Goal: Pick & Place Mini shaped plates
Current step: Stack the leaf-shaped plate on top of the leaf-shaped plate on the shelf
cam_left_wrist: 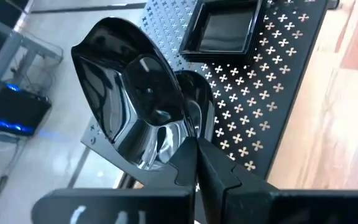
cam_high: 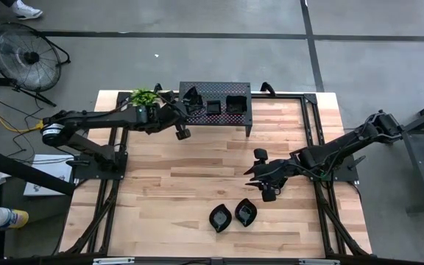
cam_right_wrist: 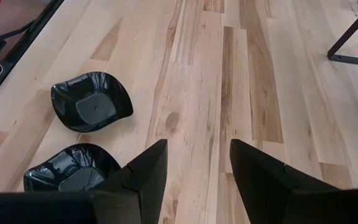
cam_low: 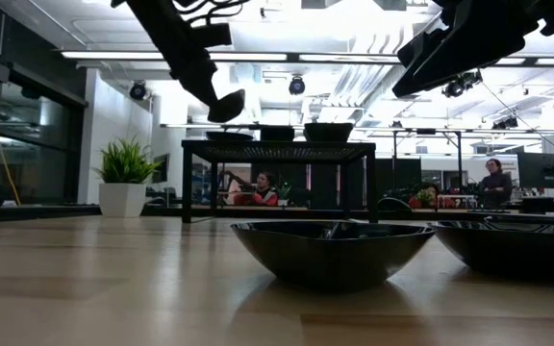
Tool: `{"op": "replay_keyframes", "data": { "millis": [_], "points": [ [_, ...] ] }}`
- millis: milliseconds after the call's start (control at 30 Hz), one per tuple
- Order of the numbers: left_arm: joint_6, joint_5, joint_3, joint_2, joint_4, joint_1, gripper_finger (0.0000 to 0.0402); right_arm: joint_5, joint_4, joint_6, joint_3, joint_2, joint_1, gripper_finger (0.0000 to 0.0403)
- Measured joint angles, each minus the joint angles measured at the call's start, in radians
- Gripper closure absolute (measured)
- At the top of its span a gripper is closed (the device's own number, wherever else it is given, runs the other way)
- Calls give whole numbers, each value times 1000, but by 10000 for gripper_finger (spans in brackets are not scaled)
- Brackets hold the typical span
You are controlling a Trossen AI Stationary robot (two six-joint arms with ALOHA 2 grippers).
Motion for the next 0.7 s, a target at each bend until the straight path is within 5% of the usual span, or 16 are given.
{"op": "replay_keyframes", "data": {
  "millis": [333,700],
  "points": [
    [-27,21,61,18,-38,10,401,0,0,0,0,0,0,233],
    [8,136,422,184,-527,73,401,0,0,0,0,0,0,233]
  ]
}}
